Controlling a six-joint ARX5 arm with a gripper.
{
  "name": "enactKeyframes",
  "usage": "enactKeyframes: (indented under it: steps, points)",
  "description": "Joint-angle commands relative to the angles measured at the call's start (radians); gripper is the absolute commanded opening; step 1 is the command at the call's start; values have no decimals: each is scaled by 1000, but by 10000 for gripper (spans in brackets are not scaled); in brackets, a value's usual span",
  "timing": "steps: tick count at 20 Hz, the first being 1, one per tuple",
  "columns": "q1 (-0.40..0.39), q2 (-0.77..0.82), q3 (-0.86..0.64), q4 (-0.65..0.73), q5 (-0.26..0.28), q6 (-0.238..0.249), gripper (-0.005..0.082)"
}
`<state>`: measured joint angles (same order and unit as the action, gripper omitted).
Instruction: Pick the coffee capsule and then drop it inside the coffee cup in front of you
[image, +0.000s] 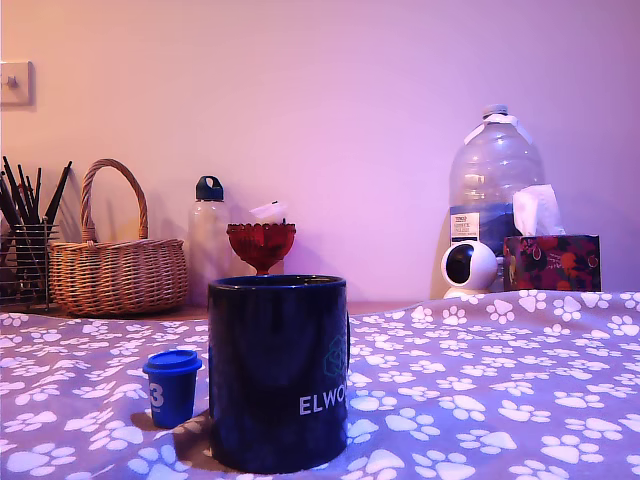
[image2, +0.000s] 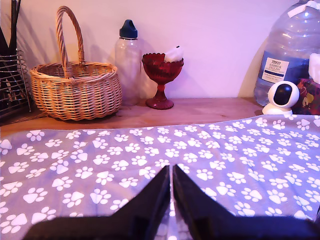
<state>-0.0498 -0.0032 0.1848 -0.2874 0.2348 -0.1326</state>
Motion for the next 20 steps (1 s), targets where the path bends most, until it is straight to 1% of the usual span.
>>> enactKeyframes:
  steps: [1,8,9,10,11,13,17,19,20]
  points:
    - [4,-9,-127,185,-187,2,-16]
    - [4,-9,-127,190,-187,-1,-16]
    - [4,-9,-127,192,-183,-27,-16]
    - [4,-9,-127,192,-175,-35,-16]
    - [4,-9,-127,196,-158,-35,-16]
    - [4,-9,-127,219,-96,-35,-14]
    - [-2,8,-127,254,8,-35,-9]
    - [-16,44,-124,262,53,-34,-9]
    - [-28,71,-122,263,65,-34,-9]
